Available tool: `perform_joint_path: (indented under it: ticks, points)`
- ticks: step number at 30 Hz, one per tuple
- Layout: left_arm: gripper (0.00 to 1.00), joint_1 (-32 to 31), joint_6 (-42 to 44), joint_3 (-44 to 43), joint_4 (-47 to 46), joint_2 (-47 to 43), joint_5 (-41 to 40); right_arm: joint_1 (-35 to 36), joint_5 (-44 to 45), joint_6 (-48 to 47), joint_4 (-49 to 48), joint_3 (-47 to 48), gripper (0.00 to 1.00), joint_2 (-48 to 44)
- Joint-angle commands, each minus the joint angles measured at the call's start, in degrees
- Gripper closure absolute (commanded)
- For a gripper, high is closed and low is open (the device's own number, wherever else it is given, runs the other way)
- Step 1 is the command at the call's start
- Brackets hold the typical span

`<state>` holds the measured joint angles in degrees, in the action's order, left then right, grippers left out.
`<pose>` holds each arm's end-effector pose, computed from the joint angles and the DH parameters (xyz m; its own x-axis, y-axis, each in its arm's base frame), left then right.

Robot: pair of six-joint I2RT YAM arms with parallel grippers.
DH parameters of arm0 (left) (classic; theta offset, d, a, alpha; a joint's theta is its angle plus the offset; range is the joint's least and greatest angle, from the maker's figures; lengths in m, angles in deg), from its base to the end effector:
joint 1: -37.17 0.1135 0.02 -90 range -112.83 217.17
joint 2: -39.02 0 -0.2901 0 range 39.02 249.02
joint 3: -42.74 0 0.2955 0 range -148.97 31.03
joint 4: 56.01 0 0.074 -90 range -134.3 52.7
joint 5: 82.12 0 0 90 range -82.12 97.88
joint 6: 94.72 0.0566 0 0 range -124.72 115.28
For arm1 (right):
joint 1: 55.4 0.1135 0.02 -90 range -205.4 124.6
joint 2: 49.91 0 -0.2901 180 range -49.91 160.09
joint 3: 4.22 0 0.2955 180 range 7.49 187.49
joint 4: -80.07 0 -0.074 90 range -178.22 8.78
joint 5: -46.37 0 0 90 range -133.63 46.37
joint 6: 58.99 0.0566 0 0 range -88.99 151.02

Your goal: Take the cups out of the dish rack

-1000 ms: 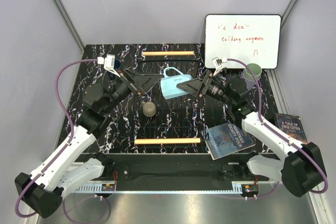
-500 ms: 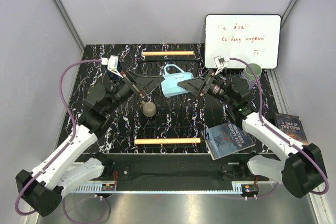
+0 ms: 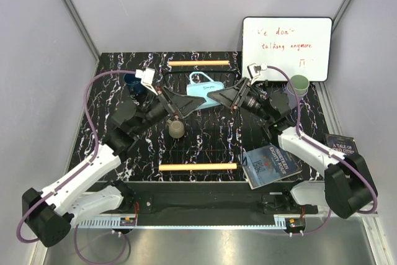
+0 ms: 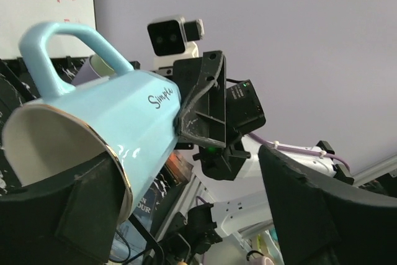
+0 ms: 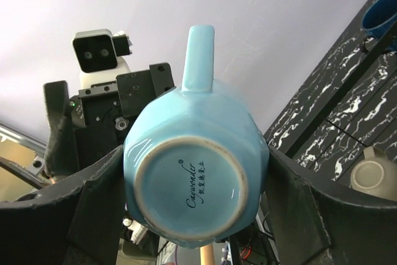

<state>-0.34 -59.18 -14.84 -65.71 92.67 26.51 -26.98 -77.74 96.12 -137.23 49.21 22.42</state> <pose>0.2007 -0.1769 0.3975 -0.5612 -0.5412 -0.6262 0.6306 0.2103 -0.7470 0.2718 0.1832 0.3323 -0.6651 0.4940 -0.5599 -0.6146 0.0636 0.7862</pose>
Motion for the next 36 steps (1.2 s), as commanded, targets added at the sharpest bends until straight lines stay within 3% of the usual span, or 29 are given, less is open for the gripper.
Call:
perform_joint_path:
  ticks: [1,2,5,8,9,13,17,20,21,22,25,26,29,36]
  points:
    - [0.25,-2.90,-0.56,0.16,-6.36,1.72,1.49,0.40,-1.22,4.76,-13.29,1.27,1.00,2.10]
    - [0.35,-3.35,-0.65,0.16,-6.54,2.07,1.49,0.40,-1.31,5.21,-15.13,0.66,1.00,2.54]
    - [0.50,-4.40,-0.74,0.43,-7.33,2.86,1.41,0.49,-1.75,6.35,-16.90,0.04,1.00,3.60]
    - [0.68,-4.49,-0.48,0.34,-7.42,2.87,1.06,0.58,-1.58,6.00,-16.55,-0.58,1.00,3.08]
    - [0.78,-4.49,-0.21,0.17,-7.16,2.87,1.05,0.58,-1.58,5.83,-16.20,-0.67,1.00,2.55]
    - [1.00,-4.49,0.32,-0.45,-6.19,2.95,0.62,0.58,-2.10,4.86,-14.53,-1.28,1.00,1.32]
    - [1.00,-4.49,1.10,-0.80,-4.44,2.52,-1.48,0.93,-3.15,4.16,-12.69,-1.72,1.00,0.26]
    - [1.00,-4.49,4.96,-3.69,3.46,1.81,-4.99,0.93,-3.86,2.05,-8.04,-1.99,1.00,-1.75]
    - [1.00,-4.58,7.93,-4.66,8.26,1.81,-6.31,0.93,-3.95,0.05,-6.11,-1.99,0.97,-3.33]
    - [1.00,-4.50,9.35,-6.76,10.92,1.64,-7.63,0.93,-3.95,-1.19,-1.92,-1.90,0.85,-4.21]
    - [1.00,-4.41,14.19,-9.49,18.67,1.81,-12.91,0.84,-3.69,-5.14,4.86,-1.72,0.63,-7.12]
    - [1.00,-4.41,15.77,-9.94,19.99,1.81,-15.18,0.93,-3.60,-5.86,6.11,-1.72,0.49,-7.64]
    - [1.00,-4.41,17.10,-10.65,22.99,2.07,-17.83,0.93,-3.51,-7.27,9.11,-1.81,0.38,-8.61]
    - [1.00,-4.49,17.81,-10.12,22.90,1.64,-18.46,0.93,-4.21,-7.36,9.38,-2.87,0.32,-8.27]
